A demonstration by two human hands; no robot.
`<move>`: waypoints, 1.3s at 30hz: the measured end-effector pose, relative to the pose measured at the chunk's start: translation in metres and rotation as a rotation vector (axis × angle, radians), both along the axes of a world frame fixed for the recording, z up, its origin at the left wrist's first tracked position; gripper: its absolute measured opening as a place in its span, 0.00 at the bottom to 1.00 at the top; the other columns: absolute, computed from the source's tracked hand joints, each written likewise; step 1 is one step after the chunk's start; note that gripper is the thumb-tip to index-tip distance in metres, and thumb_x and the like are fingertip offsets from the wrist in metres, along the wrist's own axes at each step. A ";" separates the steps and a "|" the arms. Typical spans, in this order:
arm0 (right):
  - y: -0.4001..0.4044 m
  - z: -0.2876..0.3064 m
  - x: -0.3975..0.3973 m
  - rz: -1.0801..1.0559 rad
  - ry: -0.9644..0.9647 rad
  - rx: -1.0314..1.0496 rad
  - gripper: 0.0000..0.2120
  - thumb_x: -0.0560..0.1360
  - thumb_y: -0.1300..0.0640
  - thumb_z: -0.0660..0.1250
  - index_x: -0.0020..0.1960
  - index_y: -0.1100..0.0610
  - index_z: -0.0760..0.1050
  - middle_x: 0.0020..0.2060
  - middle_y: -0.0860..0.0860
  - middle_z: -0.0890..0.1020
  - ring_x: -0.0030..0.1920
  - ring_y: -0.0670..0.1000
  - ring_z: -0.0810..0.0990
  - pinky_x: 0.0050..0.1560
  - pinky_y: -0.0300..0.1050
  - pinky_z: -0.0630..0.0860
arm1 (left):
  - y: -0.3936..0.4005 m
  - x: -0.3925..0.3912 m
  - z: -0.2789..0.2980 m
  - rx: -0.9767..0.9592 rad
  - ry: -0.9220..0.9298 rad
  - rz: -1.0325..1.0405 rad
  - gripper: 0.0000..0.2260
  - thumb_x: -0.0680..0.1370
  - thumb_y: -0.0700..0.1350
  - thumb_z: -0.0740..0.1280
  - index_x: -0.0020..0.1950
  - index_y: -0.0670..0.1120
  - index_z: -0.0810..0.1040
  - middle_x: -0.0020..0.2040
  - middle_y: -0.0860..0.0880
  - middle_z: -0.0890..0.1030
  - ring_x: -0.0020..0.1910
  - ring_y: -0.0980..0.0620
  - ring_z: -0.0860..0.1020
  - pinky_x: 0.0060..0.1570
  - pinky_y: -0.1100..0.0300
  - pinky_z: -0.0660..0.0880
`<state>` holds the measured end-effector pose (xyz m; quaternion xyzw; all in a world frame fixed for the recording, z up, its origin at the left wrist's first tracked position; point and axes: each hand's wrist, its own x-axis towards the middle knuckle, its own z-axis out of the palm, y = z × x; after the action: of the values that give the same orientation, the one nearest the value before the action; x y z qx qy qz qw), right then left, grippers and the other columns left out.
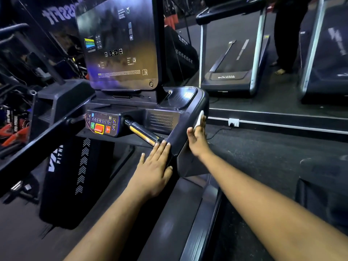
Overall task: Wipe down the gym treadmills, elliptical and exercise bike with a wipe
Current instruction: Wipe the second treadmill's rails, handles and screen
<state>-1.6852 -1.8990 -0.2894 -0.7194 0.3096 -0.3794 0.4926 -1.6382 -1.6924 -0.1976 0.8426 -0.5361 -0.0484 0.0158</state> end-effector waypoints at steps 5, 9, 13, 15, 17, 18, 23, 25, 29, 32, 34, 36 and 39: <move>0.086 -0.046 -0.009 0.046 -0.022 -0.061 0.53 0.77 0.24 0.44 0.80 0.69 0.41 0.80 0.63 0.41 0.81 0.60 0.40 0.79 0.64 0.42 | 0.000 0.001 0.000 -0.006 0.011 -0.003 0.32 0.85 0.53 0.57 0.84 0.54 0.42 0.83 0.59 0.40 0.81 0.60 0.37 0.80 0.44 0.44; 0.097 -0.061 -0.015 0.083 -0.035 -0.120 0.53 0.77 0.24 0.45 0.79 0.70 0.43 0.80 0.64 0.43 0.81 0.63 0.41 0.79 0.67 0.43 | 0.000 0.003 0.000 -0.013 0.025 -0.013 0.32 0.85 0.53 0.57 0.84 0.54 0.42 0.83 0.59 0.40 0.80 0.61 0.37 0.80 0.44 0.44; 0.053 -0.022 -0.007 -0.013 -0.090 0.219 0.65 0.61 0.13 0.39 0.82 0.59 0.40 0.81 0.52 0.41 0.81 0.50 0.40 0.80 0.56 0.42 | 0.001 0.002 0.001 -0.010 0.030 -0.009 0.32 0.84 0.52 0.57 0.84 0.55 0.43 0.83 0.59 0.40 0.81 0.61 0.38 0.80 0.43 0.46; 0.057 -0.019 -0.005 -0.027 -0.091 0.231 0.67 0.60 0.12 0.38 0.82 0.60 0.40 0.82 0.54 0.41 0.82 0.52 0.40 0.80 0.52 0.40 | 0.001 0.002 0.001 -0.013 0.040 -0.006 0.32 0.84 0.52 0.57 0.84 0.55 0.43 0.83 0.58 0.41 0.81 0.61 0.38 0.80 0.43 0.47; 0.081 -0.028 -0.006 -0.035 -0.084 0.184 0.65 0.63 0.14 0.37 0.81 0.63 0.41 0.81 0.57 0.42 0.82 0.55 0.40 0.80 0.49 0.39 | 0.002 0.001 0.001 -0.018 0.053 -0.004 0.32 0.84 0.52 0.57 0.84 0.54 0.43 0.83 0.58 0.41 0.81 0.60 0.38 0.80 0.43 0.48; 0.098 -0.035 -0.008 -0.027 -0.087 0.152 0.63 0.66 0.15 0.38 0.81 0.64 0.41 0.81 0.57 0.42 0.82 0.56 0.40 0.80 0.50 0.39 | 0.002 0.001 0.001 -0.019 0.059 -0.002 0.32 0.84 0.52 0.57 0.84 0.54 0.43 0.83 0.58 0.41 0.81 0.60 0.38 0.80 0.44 0.47; 0.168 -0.046 -0.020 0.025 -0.151 0.076 0.41 0.78 0.26 0.43 0.79 0.52 0.40 0.81 0.50 0.41 0.81 0.48 0.39 0.81 0.51 0.40 | 0.003 0.001 0.005 -0.027 0.115 -0.002 0.31 0.85 0.49 0.56 0.84 0.54 0.45 0.83 0.58 0.42 0.80 0.62 0.39 0.80 0.46 0.46; 0.160 -0.046 -0.025 0.047 -0.125 0.019 0.40 0.78 0.26 0.42 0.79 0.51 0.38 0.80 0.46 0.40 0.81 0.45 0.38 0.80 0.49 0.39 | 0.005 0.001 0.005 -0.034 0.132 -0.004 0.29 0.85 0.49 0.55 0.84 0.54 0.46 0.83 0.58 0.43 0.80 0.62 0.40 0.80 0.46 0.46; 0.134 -0.026 -0.029 0.063 -0.099 0.062 0.54 0.70 0.18 0.41 0.80 0.54 0.37 0.78 0.44 0.38 0.79 0.45 0.34 0.79 0.47 0.35 | 0.019 -0.001 0.005 -0.052 0.129 -0.029 0.28 0.86 0.50 0.54 0.84 0.53 0.47 0.83 0.57 0.44 0.81 0.59 0.41 0.80 0.45 0.48; 0.165 -0.015 -0.029 0.101 -0.150 0.049 0.51 0.71 0.19 0.41 0.79 0.54 0.37 0.78 0.44 0.37 0.78 0.45 0.33 0.78 0.39 0.33 | 0.041 -0.002 0.005 -0.046 0.148 -0.063 0.28 0.86 0.51 0.53 0.84 0.52 0.47 0.83 0.57 0.44 0.82 0.57 0.41 0.80 0.45 0.48; 0.208 -0.025 -0.033 0.134 -0.152 0.010 0.45 0.77 0.25 0.42 0.80 0.56 0.39 0.80 0.48 0.39 0.81 0.48 0.37 0.81 0.50 0.38 | 0.069 -0.005 0.006 -0.034 0.131 -0.109 0.28 0.86 0.48 0.54 0.84 0.51 0.46 0.83 0.55 0.43 0.82 0.55 0.41 0.80 0.44 0.48; 0.244 -0.041 -0.043 0.169 -0.128 -0.037 0.38 0.81 0.30 0.43 0.80 0.54 0.39 0.81 0.48 0.39 0.81 0.49 0.38 0.81 0.56 0.40 | 0.104 -0.009 0.004 -0.014 0.094 -0.158 0.29 0.86 0.47 0.55 0.84 0.50 0.45 0.83 0.55 0.42 0.82 0.55 0.40 0.81 0.46 0.46; 0.241 -0.034 -0.059 0.201 0.002 -0.146 0.42 0.79 0.28 0.41 0.81 0.54 0.38 0.81 0.48 0.39 0.81 0.46 0.37 0.80 0.51 0.37 | 0.153 -0.015 -0.001 -0.021 0.032 -0.188 0.30 0.86 0.47 0.55 0.84 0.50 0.43 0.83 0.55 0.40 0.79 0.58 0.35 0.80 0.50 0.43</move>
<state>-1.7442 -1.6585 -0.3230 -0.7811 0.2080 -0.3491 0.4740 -1.6535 -1.5399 -0.1989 0.7876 -0.6129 -0.0575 0.0285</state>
